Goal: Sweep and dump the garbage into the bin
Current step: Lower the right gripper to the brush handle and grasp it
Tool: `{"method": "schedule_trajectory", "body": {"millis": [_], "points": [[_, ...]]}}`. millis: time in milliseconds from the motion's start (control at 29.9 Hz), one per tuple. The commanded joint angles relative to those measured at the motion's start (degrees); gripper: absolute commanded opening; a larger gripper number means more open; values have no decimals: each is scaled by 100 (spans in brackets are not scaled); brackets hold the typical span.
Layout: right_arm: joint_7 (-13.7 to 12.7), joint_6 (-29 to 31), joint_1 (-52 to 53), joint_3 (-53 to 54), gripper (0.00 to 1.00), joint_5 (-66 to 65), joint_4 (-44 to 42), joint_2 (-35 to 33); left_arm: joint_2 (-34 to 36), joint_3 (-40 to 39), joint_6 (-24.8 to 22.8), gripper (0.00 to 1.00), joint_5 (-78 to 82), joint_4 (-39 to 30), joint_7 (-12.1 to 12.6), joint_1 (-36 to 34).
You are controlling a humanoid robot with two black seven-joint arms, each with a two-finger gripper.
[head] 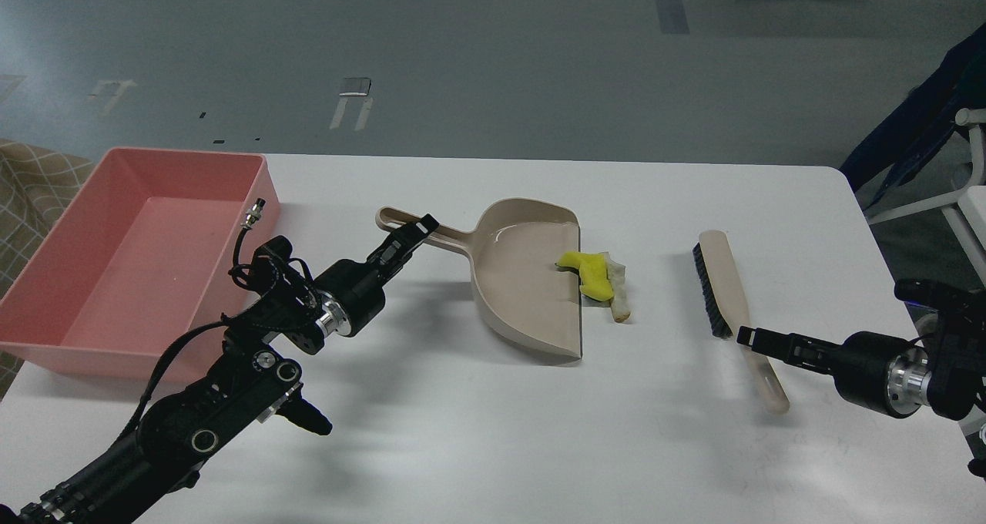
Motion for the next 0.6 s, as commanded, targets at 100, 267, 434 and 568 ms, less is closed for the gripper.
{"method": "schedule_trajectory", "body": {"millis": [100,267,434,568], "points": [[-35,1,2,0,62,5,0,157,18,0,3,0,0,5,0,0],[-88,1,-7,0,62,5,0,236,44,-9,3,0,0,-4,0,0],[-158,1,-7,0,60,5,0,245,53,-9,-6,0,-9,5,0,-9],[-307,1,-16,8,56,14,0,254,44,-9,-6,0,-9,5,0,-9]]}}
